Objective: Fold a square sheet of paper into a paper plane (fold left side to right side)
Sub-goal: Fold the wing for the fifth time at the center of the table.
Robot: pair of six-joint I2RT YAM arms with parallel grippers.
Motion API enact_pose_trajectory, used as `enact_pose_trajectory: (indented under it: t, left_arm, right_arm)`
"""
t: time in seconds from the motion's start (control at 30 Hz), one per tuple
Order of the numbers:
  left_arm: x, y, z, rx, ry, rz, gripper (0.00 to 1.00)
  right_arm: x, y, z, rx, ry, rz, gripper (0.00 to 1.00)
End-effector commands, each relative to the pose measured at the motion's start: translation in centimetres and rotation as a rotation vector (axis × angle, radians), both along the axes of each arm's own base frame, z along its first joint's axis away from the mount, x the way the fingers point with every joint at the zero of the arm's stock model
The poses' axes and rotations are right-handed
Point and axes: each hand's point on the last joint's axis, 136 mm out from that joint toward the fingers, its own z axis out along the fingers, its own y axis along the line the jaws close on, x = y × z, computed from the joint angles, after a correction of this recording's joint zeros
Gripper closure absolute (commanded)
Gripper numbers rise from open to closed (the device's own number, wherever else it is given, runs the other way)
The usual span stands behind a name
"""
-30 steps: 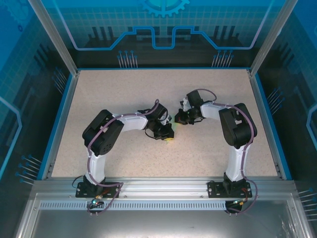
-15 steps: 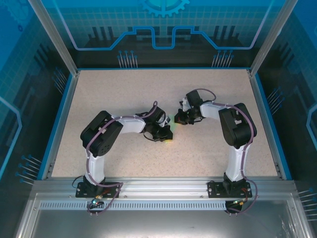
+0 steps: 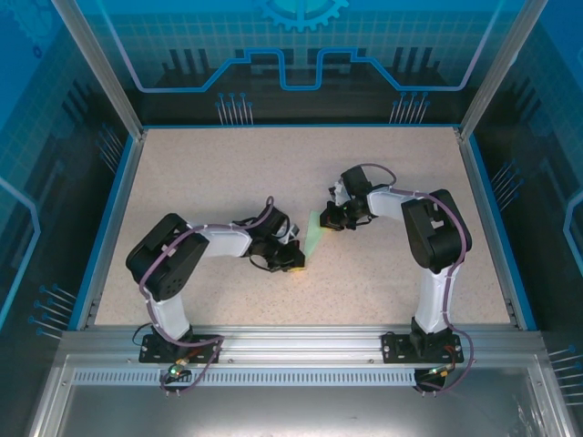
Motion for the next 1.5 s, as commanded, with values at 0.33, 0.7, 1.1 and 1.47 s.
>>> enact_pose_trajectory:
  t: [0.33, 0.7, 1.1, 1.47]
  left_arm:
    - [5.1, -3.5, 3.3, -0.064, -0.023, -0.044, 0.92]
    - [7.0, -4.9, 0.5, -0.043, 0.01, -0.055, 0.91]
    - [3.8, -1.7, -2.3, 0.045, 0.071, -0.015, 0.92]
    - [-1.3, 1.4, -1.5, 0.018, 0.088, 0.007, 0.91]
  right_arm:
    - [-1.8, -1.1, -2.8, -0.095, 0.074, 0.003, 1.0]
    - [-1.8, -1.1, -2.7, -0.093, 0.074, 0.004, 1.0]
    - [-1.7, -1.3, -2.6, -0.101, 0.072, 0.005, 1.0]
    - [0.0, -0.7, -0.1, -0.082, -0.006, 0.018, 1.0]
